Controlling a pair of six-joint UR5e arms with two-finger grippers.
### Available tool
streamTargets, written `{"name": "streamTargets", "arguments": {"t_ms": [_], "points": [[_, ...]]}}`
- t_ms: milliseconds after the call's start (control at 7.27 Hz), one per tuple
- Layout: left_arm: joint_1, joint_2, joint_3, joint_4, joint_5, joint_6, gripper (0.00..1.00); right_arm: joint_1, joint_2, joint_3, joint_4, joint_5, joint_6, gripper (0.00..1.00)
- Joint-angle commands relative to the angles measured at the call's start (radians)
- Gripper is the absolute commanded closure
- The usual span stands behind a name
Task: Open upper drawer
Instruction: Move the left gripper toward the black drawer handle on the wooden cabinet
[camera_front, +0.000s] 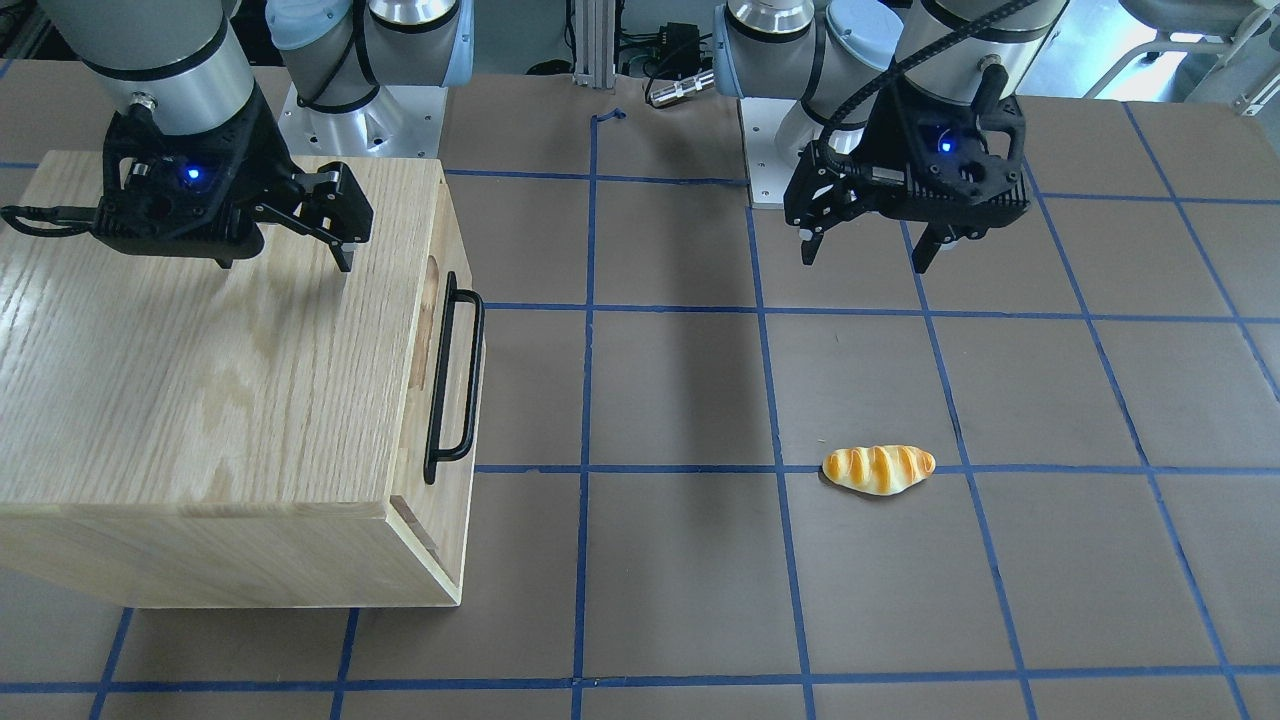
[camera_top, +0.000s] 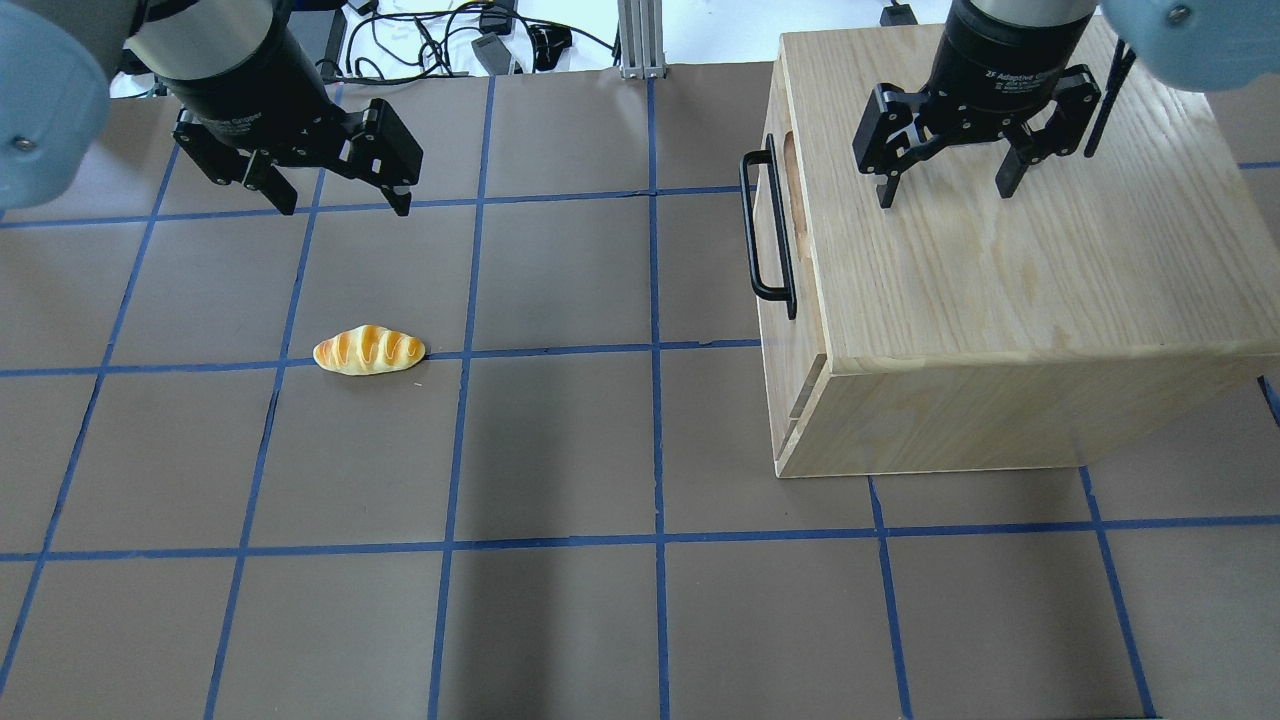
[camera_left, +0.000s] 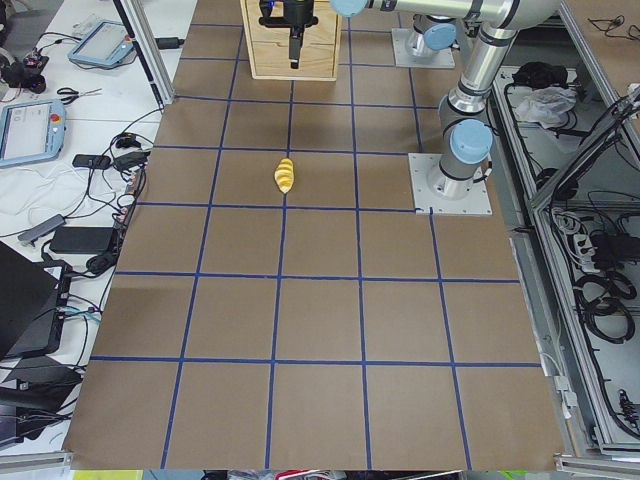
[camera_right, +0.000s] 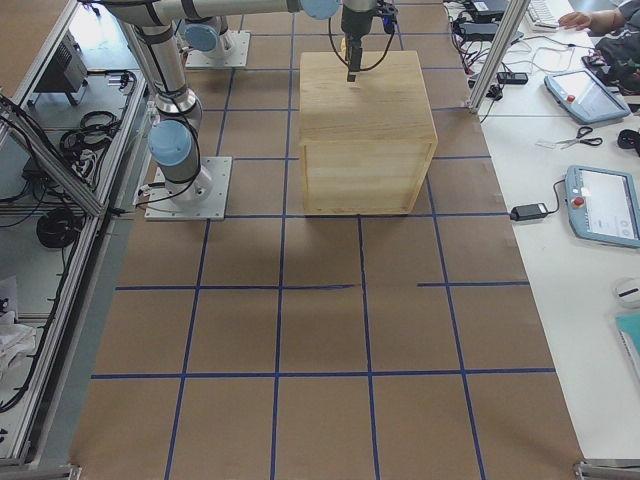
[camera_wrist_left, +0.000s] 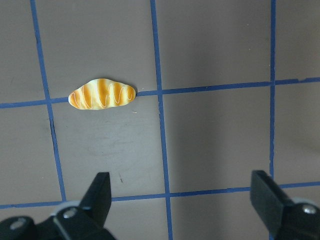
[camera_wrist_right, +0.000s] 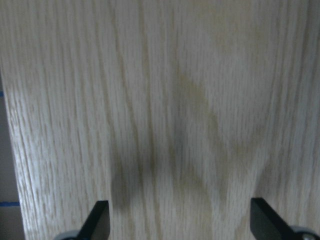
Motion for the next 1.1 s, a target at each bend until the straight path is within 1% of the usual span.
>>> {"name": "streamTargets", "arguments": {"t_ms": [0,138,275,550,688,825,962], "points": [[-0.004,-0.072,-0.004,0.047,-0.098,-0.076,0.00,0.000,0.000,0.000,0.000,0.000,-0.001,0.00],[-0.014,-0.115,-0.004,0.155,-0.215,-0.129,0.00,-0.001,0.000,0.000,0.000,0.000,0.000,0.00],[-0.068,-0.157,-0.003,0.176,-0.261,-0.210,0.00,0.000,0.000,0.000,0.000,0.000,-0.001,0.00],[-0.215,-0.241,-0.001,0.330,-0.265,-0.381,0.00,0.000,0.000,0.000,0.000,0.000,-0.001,0.00],[-0.256,-0.273,-0.001,0.399,-0.338,-0.398,0.00,0.000,0.000,0.000,0.000,0.000,0.000,0.00],[-0.267,-0.292,-0.001,0.419,-0.379,-0.427,0.00,0.000,0.000,0.000,0.000,0.000,-0.001,0.00],[-0.270,-0.295,-0.001,0.421,-0.383,-0.441,0.00,0.000,0.000,0.000,0.000,0.000,0.000,0.00]]}}
